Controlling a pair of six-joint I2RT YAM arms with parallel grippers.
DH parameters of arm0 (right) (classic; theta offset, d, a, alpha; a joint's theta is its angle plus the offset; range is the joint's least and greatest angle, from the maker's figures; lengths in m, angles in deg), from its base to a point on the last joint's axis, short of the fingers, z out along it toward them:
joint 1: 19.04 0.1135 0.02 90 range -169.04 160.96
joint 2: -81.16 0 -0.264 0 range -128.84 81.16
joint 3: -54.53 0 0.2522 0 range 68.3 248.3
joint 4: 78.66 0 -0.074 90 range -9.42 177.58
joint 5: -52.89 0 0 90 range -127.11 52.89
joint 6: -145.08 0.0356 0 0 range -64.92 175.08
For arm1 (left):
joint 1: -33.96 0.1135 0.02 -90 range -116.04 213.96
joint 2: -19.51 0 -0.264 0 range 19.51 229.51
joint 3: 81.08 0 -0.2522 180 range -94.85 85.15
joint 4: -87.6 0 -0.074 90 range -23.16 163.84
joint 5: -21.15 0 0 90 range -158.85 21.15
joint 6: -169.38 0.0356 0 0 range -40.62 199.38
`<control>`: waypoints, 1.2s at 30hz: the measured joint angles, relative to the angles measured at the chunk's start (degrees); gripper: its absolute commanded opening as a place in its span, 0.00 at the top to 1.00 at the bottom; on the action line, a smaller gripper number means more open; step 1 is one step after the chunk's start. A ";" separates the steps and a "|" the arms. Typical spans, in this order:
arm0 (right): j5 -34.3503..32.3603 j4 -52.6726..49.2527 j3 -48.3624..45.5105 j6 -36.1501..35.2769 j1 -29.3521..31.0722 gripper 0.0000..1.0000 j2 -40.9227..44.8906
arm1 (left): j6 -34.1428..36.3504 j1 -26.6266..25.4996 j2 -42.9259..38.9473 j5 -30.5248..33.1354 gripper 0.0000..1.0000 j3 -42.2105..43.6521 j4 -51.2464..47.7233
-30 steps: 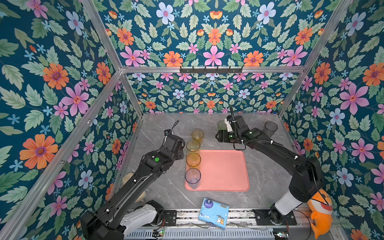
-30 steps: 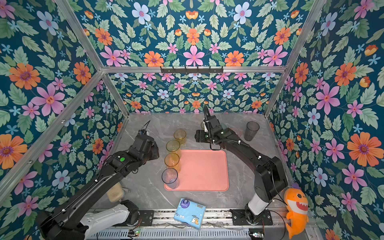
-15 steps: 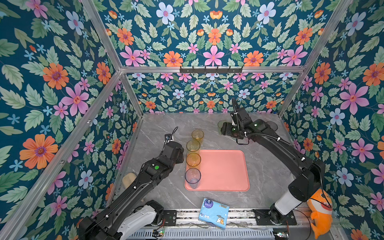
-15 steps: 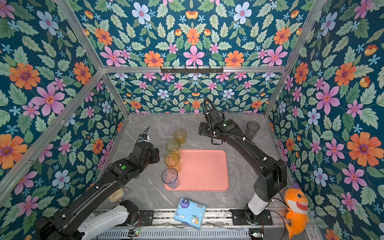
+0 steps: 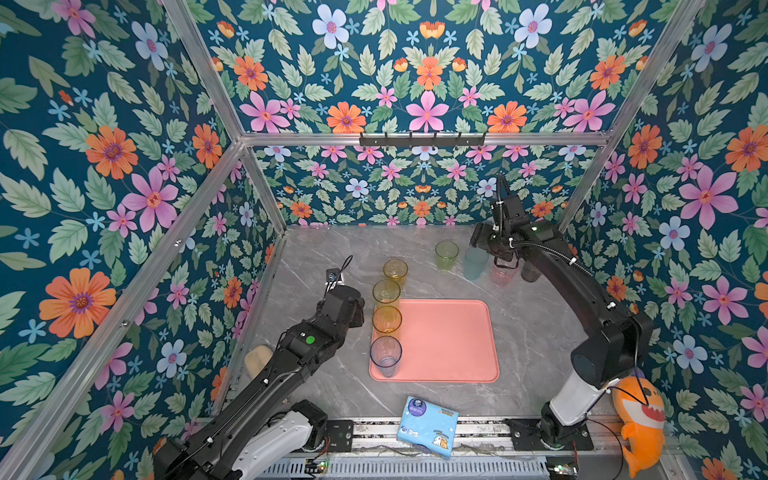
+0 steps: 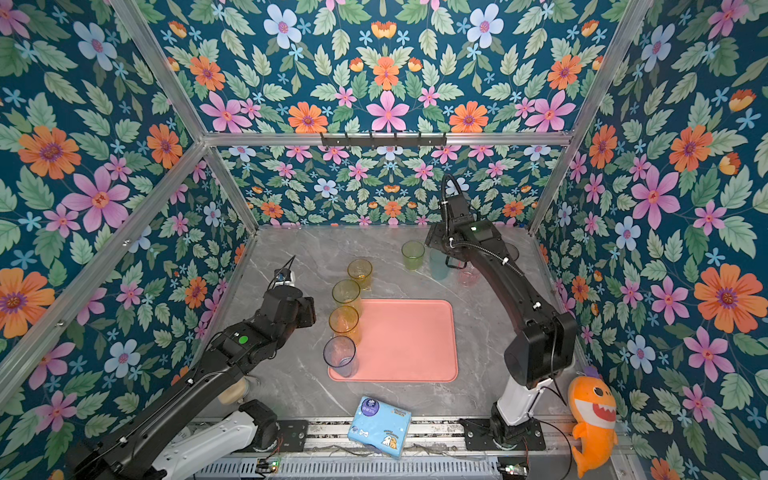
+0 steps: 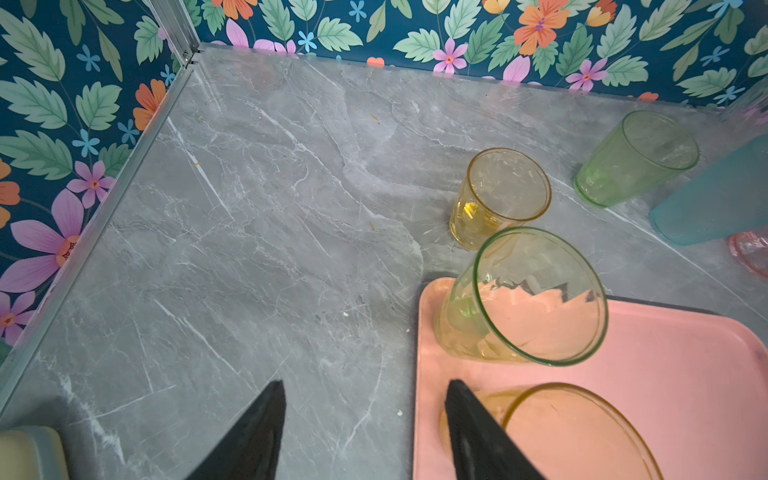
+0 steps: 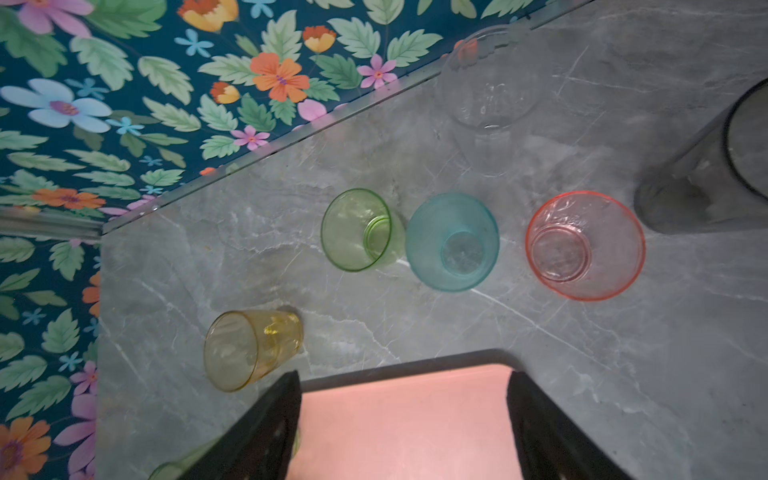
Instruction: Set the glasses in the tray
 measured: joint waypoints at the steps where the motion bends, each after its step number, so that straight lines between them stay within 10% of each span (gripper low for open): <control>1: 0.13 -0.15 1.33 -0.09 -1.05 0.21 -1.09 | 0.09 0.00 0.07 0.20 0.36 0.15 0.42; 21: 1.53 -9.14 37.33 -5.95 -12.94 0.24 -30.71 | -3.93 0.00 -0.96 2.93 0.37 8.59 11.02; 36: 2.84 -9.22 37.70 -7.80 -15.21 0.38 -34.97 | -4.33 0.00 0.35 6.14 0.37 8.39 12.96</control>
